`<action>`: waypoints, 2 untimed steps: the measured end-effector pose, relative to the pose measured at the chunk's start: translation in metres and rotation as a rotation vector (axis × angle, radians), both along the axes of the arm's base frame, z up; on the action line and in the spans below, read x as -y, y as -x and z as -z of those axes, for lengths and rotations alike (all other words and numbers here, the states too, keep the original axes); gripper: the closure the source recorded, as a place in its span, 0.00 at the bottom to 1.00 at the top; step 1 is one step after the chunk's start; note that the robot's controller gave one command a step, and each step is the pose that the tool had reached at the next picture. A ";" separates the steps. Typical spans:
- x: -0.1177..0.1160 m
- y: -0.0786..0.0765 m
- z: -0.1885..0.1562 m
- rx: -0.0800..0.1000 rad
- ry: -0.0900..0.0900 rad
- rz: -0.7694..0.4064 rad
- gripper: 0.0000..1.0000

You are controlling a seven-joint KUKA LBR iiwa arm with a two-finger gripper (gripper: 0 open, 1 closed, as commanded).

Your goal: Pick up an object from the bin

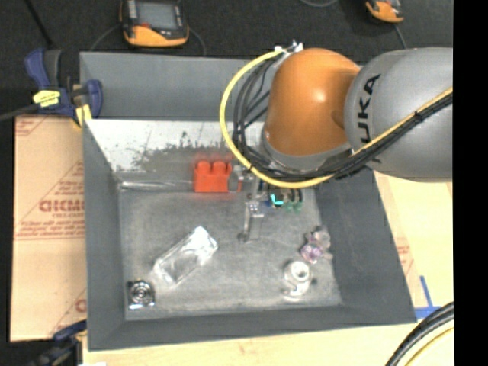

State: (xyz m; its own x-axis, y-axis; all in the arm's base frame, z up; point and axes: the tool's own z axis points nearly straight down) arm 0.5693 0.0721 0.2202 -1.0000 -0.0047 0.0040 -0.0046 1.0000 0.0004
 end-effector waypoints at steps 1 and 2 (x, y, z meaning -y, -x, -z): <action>-0.075 -0.011 0.096 0.003 -0.001 -0.431 0.00; -0.066 -0.011 0.146 -0.008 0.001 -0.504 0.00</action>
Offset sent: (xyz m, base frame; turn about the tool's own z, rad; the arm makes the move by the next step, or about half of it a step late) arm 0.0108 0.0750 -0.0951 -0.4312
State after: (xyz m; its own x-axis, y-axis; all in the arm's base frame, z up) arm 0.5803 0.1383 0.0741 -0.8735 -0.4866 0.0120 -0.4867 0.8736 0.0015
